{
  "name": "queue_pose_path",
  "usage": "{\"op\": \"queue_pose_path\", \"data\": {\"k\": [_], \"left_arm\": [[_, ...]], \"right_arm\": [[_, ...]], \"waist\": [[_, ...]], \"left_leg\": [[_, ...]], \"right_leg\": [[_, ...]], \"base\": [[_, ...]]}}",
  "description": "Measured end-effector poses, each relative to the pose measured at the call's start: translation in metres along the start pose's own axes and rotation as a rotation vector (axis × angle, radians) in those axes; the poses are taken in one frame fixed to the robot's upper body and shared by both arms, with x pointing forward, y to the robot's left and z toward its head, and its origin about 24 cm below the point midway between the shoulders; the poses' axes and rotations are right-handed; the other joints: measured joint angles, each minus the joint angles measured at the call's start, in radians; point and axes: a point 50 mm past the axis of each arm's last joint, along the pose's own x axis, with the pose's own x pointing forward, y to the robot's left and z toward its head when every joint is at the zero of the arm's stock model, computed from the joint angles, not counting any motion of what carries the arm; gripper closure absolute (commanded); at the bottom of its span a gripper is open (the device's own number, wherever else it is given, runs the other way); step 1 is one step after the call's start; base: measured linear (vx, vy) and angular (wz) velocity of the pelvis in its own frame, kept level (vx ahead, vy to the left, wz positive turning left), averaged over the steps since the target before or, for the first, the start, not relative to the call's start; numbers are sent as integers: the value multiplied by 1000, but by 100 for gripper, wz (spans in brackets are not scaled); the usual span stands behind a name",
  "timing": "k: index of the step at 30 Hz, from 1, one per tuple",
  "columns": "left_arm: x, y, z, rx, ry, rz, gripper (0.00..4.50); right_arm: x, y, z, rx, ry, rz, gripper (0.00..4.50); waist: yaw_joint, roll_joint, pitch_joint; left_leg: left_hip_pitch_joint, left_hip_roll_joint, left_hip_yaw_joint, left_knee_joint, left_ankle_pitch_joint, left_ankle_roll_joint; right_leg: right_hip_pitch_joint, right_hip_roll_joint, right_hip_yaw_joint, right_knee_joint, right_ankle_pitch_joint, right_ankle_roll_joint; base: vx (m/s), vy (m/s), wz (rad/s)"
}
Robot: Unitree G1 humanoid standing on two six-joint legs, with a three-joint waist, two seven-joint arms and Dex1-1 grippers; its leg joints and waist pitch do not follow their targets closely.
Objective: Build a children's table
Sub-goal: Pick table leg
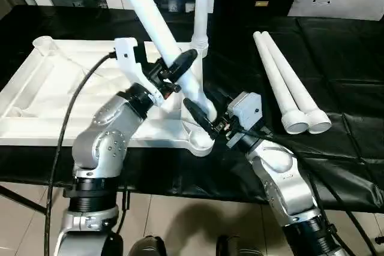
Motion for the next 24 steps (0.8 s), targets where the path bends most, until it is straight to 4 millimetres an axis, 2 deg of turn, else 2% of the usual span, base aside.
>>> {"op": "queue_pose_path", "data": {"k": [2,7,8,10,11,12,17,24], "left_arm": [[2,3,6,26,14,12,265],[2,6,15,28,47,13,265],[1,7,14,24,61,14,265],[2,7,15,-13,92,-3,265],[1,9,18,-11,100,-3,265],[1,9,20,-13,104,-11,265],[4,5,30,-34,118,-80,265],[2,5,32,-82,149,-138,265]], "right_arm": [[1,-4,5,66,9,17,103],[1,-32,29,169,19,-22,71],[1,-38,31,186,42,-29,44],[-5,-61,38,212,131,-65,44],[-9,-71,42,219,158,-79,16],[-12,-74,45,254,167,-67,16],[-15,-73,51,410,189,53,2],[-17,-71,58,515,230,157,2]], "waist": [[1,0,0],[3,0,0],[3,0,0],[7,0,0],[10,0,0],[11,0,0],[15,0,0],[26,0,0]], "left_leg": [[1,0,0,0,0,0],[1,0,0,2,0,0],[0,0,0,3,0,0],[0,0,-1,4,0,0],[0,0,-1,4,0,0],[0,0,-1,4,0,0],[0,0,-1,4,2,3],[-1,0,-1,4,2,2]], "right_leg": [[0,0,0,0,0,0],[1,0,0,1,1,-1],[1,0,0,1,1,-1],[1,0,0,1,2,-2],[1,0,0,1,2,-2],[1,0,0,1,2,-1],[0,0,0,1,2,-1],[1,0,0,1,2,-1]], "base": [[0,0,0],[0,0,0],[0,0,0],[0,0,0],[0,0,0],[0,0,0],[0,0,0],[0,0,0]]}}
